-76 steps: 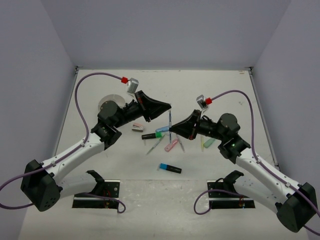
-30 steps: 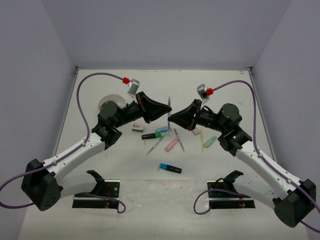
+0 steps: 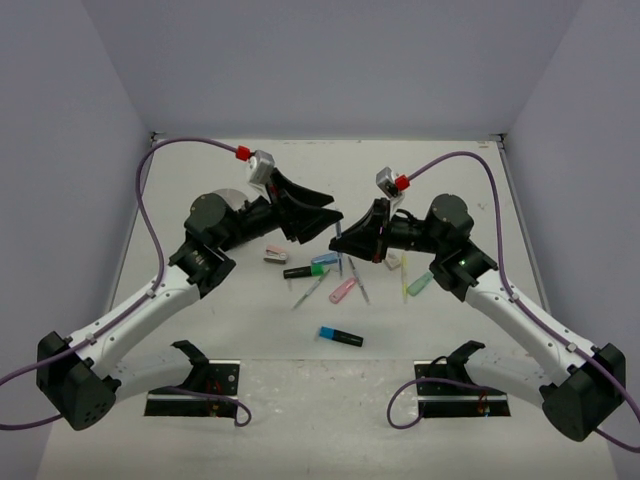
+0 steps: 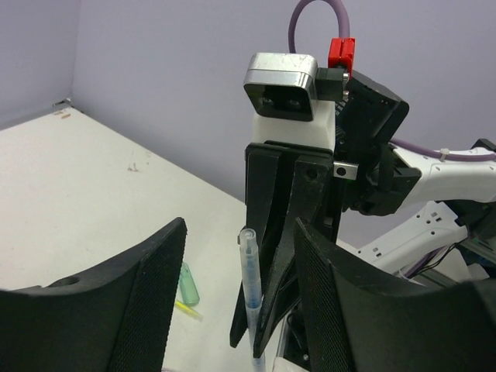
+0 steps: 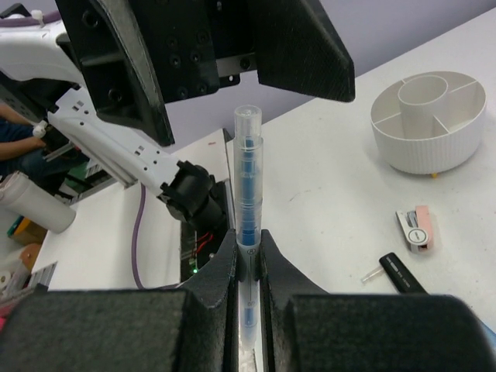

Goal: Sort the stationery into containers
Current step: Close the pen cap on the pen.

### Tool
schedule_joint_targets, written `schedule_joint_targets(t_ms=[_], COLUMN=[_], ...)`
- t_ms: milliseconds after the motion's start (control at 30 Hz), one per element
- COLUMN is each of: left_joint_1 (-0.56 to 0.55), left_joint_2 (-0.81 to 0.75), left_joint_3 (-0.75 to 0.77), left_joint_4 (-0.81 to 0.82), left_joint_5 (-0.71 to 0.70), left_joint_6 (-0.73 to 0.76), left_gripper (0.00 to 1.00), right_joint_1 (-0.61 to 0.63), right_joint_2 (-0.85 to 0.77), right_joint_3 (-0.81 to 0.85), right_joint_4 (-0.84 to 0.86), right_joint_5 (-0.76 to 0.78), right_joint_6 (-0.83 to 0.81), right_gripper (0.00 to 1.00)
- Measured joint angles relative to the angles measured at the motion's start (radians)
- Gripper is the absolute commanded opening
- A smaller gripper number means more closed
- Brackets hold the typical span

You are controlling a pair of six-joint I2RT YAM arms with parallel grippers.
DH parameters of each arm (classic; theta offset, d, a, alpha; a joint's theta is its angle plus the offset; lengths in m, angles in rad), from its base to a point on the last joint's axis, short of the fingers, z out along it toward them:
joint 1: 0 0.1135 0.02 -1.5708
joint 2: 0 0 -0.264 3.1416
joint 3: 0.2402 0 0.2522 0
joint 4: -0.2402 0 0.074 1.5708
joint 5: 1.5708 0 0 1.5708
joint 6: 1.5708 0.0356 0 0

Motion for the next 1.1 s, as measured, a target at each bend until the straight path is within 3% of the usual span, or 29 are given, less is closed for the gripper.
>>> schedule_joint_targets(t_ms=[100,300,400,500,900,1100], left_joint_1=[0.000,0.000,0.000,0.000,0.004,0.003], left_joint_2=[0.001,0.019,0.028,0.036,0.042,0.017], left_joint_3=[0.008,0.010,0.010,0.010,-0.026,-0.089], left_joint_4=[-0.006,-0.009,-0.008,0.000,0.113,0.205], left_joint_5=[-0.001,0.015,0.036,0.063,0.067,-0.020], left_joint_6=[0.006,0.001,0.000,-0.010,-0.060,-0.078], left_gripper=[0.38,0.28,0.17,0.00,0.00,0.00], right_joint_1=[0.000,0.000,0.000,-0.001,0.009,0.019], right_joint_2=[-0.001,-0.004,-0.004,-0.004,-0.003,0.062], right_joint_3=[0.000,0.000,0.001,0.002,0.062,0.184], right_joint_4=[-0.010,-0.033,-0.041,-0.048,-0.123,-0.256], right_joint_5=[-0.015,-0.024,-0.024,-0.023,0.045,0.063], right_joint_6=[-0.009,-0.016,-0.019,-0.019,-0.021,-0.040], right_gripper=[0.00,0.00,0.00,0.00,0.00,0.00])
